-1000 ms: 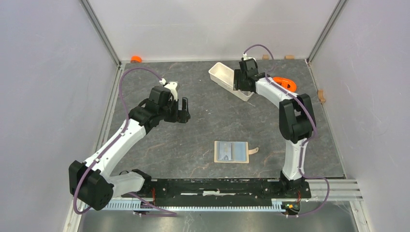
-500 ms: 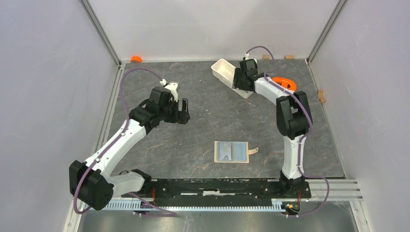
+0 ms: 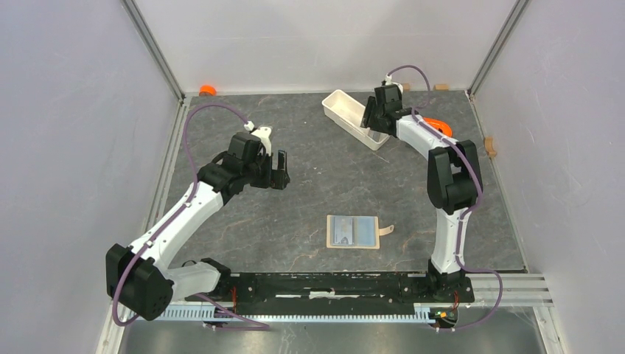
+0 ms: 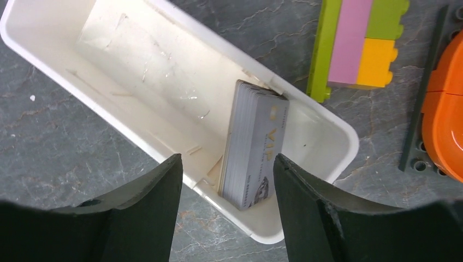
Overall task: Put the credit cards into the card holder
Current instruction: Pick up the credit card from the storage box.
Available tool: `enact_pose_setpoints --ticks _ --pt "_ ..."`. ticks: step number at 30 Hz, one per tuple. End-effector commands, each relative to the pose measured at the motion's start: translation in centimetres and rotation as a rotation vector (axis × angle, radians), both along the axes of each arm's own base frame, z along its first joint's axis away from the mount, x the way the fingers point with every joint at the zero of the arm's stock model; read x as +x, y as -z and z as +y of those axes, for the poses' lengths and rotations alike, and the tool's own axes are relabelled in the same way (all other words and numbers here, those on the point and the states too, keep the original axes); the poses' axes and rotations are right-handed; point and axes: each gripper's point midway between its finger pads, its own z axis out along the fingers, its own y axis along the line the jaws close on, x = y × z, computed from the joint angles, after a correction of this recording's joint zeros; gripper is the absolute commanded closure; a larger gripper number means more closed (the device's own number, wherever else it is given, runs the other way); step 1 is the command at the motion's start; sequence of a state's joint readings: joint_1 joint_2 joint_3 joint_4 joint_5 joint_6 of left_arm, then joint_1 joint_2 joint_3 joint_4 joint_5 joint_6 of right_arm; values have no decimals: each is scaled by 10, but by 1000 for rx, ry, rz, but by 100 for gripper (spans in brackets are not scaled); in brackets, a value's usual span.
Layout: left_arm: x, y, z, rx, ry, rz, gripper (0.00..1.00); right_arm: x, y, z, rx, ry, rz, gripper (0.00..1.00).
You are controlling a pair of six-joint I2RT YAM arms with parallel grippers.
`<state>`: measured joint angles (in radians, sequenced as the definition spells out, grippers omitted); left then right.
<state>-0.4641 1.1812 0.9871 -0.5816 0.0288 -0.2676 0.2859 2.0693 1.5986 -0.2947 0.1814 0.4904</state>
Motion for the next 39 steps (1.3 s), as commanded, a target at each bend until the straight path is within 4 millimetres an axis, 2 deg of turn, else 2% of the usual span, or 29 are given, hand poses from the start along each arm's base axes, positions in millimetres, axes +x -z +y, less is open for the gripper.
enact_pose_setpoints --ticks 1,9,14,18,27,39 --pt "4 -1 0 13 30 -27 7 17 -27 -7 44 57 -82 34" --pt "4 0 0 15 32 -25 7 16 10 -7 48 65 -10 35" --pt "4 1 0 16 33 -22 7 20 22 2 88 46 1 35" --pt "5 2 1 19 29 -21 7 24 18 7 116 39 -17 37" --pt "4 2 0 17 32 -19 7 31 -15 12 158 32 -99 44" --pt "3 0 -1 9 37 -20 7 27 -20 9 158 37 -106 60"
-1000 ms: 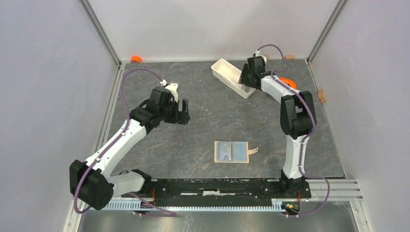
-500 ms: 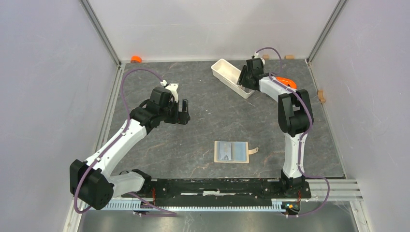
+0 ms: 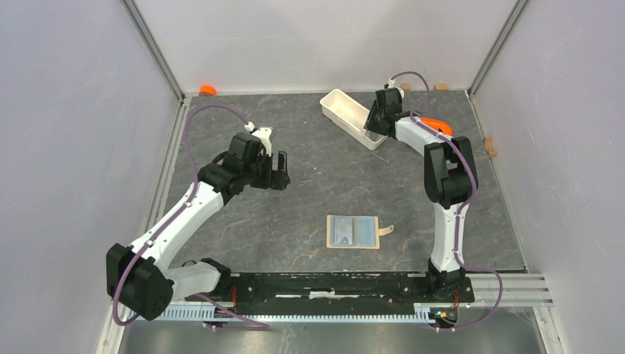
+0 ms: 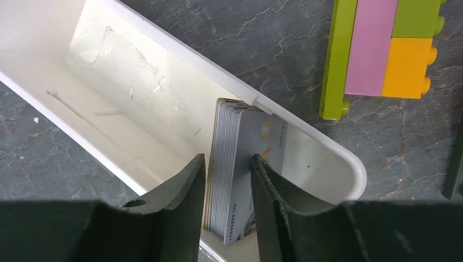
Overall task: Put the credit cards into the card holder
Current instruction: Pick up the credit card from the storage box.
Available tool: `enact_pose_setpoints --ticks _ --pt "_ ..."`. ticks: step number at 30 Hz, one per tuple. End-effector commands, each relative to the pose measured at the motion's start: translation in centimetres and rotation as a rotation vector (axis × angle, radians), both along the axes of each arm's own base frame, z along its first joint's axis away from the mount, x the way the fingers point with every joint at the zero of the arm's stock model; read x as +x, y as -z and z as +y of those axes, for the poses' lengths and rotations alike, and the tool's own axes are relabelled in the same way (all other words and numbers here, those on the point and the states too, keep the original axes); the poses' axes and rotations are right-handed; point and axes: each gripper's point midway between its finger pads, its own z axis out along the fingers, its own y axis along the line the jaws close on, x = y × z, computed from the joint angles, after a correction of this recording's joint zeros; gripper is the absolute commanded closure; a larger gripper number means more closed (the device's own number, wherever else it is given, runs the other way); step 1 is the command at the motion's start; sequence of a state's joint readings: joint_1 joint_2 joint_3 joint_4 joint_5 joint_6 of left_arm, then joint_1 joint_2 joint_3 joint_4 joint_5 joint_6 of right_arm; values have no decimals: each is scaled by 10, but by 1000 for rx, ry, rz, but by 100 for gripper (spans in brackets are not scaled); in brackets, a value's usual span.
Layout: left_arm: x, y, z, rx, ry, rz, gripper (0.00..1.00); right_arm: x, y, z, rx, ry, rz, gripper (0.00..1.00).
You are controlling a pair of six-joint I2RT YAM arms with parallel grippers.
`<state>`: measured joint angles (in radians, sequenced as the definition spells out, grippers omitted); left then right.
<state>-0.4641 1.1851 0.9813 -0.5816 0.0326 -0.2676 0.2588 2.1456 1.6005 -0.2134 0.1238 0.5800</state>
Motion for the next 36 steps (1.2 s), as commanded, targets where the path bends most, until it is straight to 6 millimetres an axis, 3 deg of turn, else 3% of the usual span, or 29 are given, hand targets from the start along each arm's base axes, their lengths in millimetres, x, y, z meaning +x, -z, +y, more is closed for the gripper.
enact_pose_setpoints --ticks 1,10,17,27,31,36 --pt "4 -3 -1 6 35 -30 7 12 -48 6 50 -2 -117 61" --pt "4 -2 -2 3 40 -26 7 11 -48 6 51 -3 -118 64" --pt "3 -1 -3 -1 45 -21 7 -1 -21 -11 -36 40 -37 47" --pt "3 0 -4 1 45 -16 7 1 11 -5 -26 34 23 44" --pt "3 2 -4 1 47 -10 7 4 12 3 6 15 14 43" --pt "4 2 -5 3 48 -9 7 11 -4 12 55 -5 -28 44"
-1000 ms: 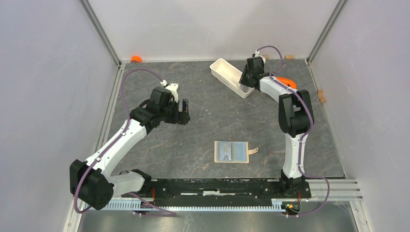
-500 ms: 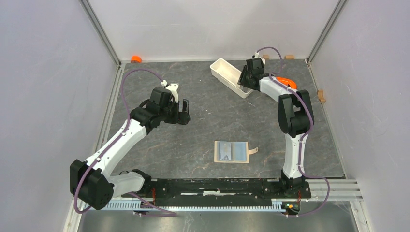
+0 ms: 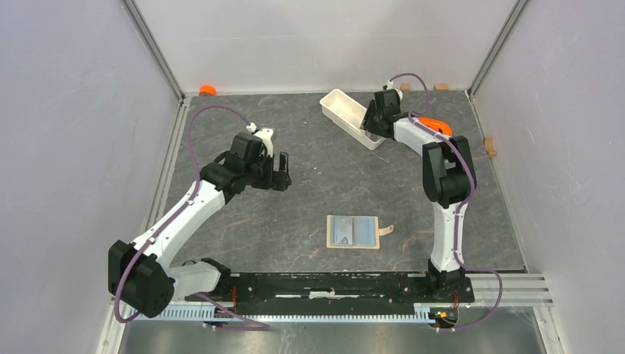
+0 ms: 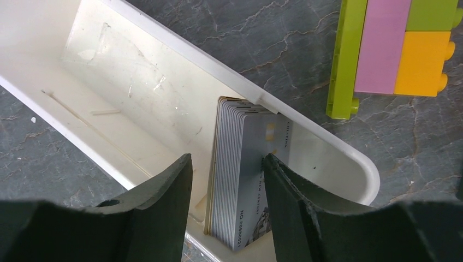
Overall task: Put the credit cards into the card holder
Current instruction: Pick up the credit card from the storage box.
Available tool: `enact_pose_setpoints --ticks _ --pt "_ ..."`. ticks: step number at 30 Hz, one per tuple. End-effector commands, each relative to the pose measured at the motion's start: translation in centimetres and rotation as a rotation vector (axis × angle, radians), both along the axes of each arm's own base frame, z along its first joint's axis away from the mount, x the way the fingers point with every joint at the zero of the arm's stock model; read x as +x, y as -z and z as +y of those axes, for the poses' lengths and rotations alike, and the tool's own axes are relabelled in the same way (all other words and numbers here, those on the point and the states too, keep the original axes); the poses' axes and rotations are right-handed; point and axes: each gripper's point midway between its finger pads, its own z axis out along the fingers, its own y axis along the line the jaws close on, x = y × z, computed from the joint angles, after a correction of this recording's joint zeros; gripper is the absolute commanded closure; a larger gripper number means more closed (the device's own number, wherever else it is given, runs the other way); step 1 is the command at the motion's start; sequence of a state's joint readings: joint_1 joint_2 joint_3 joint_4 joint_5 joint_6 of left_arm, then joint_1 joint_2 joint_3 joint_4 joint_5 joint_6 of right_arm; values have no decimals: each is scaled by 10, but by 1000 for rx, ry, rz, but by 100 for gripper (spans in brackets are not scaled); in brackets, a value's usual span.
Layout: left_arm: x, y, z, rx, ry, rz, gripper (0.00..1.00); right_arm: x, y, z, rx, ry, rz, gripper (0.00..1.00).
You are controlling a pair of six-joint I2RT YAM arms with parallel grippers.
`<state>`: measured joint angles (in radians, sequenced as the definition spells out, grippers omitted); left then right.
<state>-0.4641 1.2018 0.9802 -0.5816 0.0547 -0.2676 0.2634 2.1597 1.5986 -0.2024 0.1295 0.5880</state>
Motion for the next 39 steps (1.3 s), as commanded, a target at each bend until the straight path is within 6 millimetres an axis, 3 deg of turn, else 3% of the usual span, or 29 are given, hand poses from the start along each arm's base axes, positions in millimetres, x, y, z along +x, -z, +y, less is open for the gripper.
enact_pose_setpoints --ticks 1,9,21,28,33,39 --pt "5 -2 -1 10 31 -30 7 11 -16 11 62 -13 -46 45" --pt "5 -3 -1 6 33 -29 7 13 -50 14 99 -13 -122 46" --pt "5 -4 -2 1 35 -32 7 12 -49 17 121 -17 -122 56" --pt "4 -5 -3 -3 38 -31 7 4 -24 -2 -15 18 -46 47" --pt "4 -4 -2 -1 38 -29 7 -1 -3 -10 -108 22 28 46" --pt "4 -3 -2 -1 38 -26 7 -9 -5 -28 -227 46 61 49"
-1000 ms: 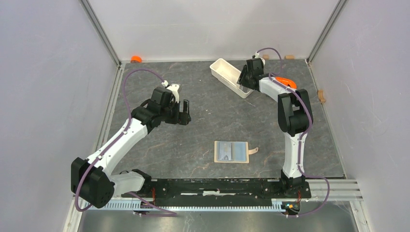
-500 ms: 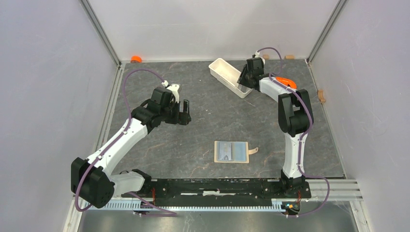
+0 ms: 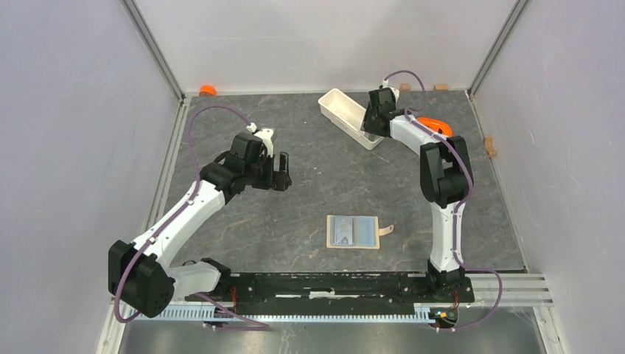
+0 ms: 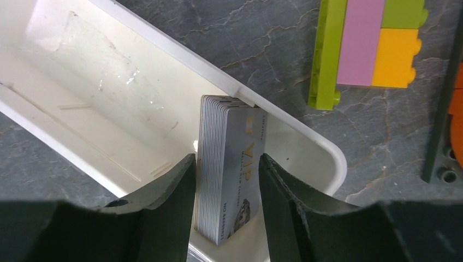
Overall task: Put the credit cards into the card holder
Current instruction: Pick up the credit card from the storage box.
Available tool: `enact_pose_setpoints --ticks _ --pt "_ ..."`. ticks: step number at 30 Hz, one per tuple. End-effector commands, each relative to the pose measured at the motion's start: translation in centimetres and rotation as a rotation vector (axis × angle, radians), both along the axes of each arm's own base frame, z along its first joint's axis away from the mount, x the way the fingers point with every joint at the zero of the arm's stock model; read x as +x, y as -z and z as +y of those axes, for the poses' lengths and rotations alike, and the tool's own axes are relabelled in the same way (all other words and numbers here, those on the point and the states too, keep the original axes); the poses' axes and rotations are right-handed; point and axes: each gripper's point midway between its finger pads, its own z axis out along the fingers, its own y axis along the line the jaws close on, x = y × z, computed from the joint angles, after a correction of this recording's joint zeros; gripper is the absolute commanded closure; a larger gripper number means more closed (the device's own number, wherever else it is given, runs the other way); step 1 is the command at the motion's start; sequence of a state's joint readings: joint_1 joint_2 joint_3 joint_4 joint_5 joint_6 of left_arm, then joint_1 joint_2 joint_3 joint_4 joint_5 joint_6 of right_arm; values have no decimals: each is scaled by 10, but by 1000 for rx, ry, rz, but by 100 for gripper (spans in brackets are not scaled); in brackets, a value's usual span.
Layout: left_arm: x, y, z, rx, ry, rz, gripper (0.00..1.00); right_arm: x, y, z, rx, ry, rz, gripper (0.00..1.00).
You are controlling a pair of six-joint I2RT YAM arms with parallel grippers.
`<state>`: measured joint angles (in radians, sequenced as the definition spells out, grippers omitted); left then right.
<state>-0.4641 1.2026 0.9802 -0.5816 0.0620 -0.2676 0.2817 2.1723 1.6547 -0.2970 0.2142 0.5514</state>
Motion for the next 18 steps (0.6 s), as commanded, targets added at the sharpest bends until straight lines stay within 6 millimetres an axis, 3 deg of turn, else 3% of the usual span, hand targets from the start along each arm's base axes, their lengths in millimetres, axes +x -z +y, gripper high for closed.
enact_pose_setpoints --ticks 1,7,14,18 --pt "4 -3 -1 3 32 -29 7 -7 -5 -26 -154 35 34 50" --pt "4 -2 -3 -3 37 -21 7 -16 -15 -45 -253 46 50 50" --pt "4 -1 -4 -3 39 -18 7 -17 -3 -47 -234 25 98 52" --pt "4 -1 -4 -5 39 -18 7 -18 -11 -50 -245 33 87 56"
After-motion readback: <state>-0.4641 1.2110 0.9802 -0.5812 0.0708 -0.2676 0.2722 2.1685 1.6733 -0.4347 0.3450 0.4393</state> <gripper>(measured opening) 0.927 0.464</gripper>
